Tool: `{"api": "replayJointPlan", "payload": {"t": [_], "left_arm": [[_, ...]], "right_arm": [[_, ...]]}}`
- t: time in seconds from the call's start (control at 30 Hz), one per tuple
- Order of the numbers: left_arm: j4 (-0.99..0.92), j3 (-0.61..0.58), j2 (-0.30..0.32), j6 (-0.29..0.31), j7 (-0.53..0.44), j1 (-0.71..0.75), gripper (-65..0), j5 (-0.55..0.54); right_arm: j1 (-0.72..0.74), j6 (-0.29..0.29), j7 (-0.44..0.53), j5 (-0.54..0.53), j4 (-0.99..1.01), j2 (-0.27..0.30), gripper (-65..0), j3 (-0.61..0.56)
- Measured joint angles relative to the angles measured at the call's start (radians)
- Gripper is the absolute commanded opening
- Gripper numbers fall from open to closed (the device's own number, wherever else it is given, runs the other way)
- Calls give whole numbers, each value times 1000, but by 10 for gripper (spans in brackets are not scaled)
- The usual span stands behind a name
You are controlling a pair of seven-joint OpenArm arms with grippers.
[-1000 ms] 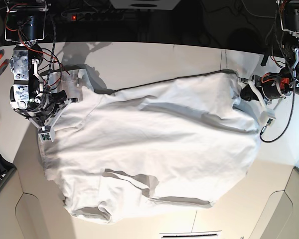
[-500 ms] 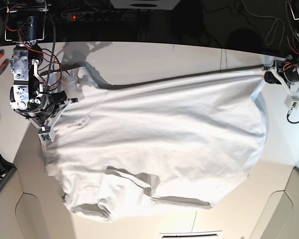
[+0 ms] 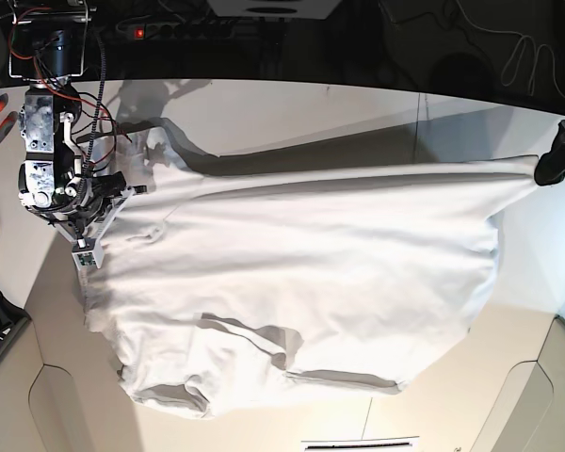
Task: Layout the t-shirt on the table in an organized manner, then fold the t-shirt properly
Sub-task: 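Pull the shirt edge outward with the left gripper, then release and regrasp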
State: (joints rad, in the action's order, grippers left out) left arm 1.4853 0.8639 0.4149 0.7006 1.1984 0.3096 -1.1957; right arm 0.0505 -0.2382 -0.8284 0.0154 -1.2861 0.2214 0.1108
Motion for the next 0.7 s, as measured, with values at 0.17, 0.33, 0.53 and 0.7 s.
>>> {"api": "replayJointPlan", "payload": {"t": [0.17, 0.33, 0.53, 0.7], "left_arm": [[0, -30, -8, 1, 6, 3, -578, 202], [0, -135, 43, -8, 5, 61, -407, 304], [0, -233, 43, -8, -214, 56, -407, 314], [-2, -275, 21, -13, -287, -25, -409, 424]], "right_arm": [[0, 0, -2, 0, 0, 0, -650, 0], [0, 1, -5, 2, 0, 0, -650, 0], [0, 3, -10, 0, 0, 0, -650, 0], [0, 3, -9, 3, 0, 0, -650, 0]]}}
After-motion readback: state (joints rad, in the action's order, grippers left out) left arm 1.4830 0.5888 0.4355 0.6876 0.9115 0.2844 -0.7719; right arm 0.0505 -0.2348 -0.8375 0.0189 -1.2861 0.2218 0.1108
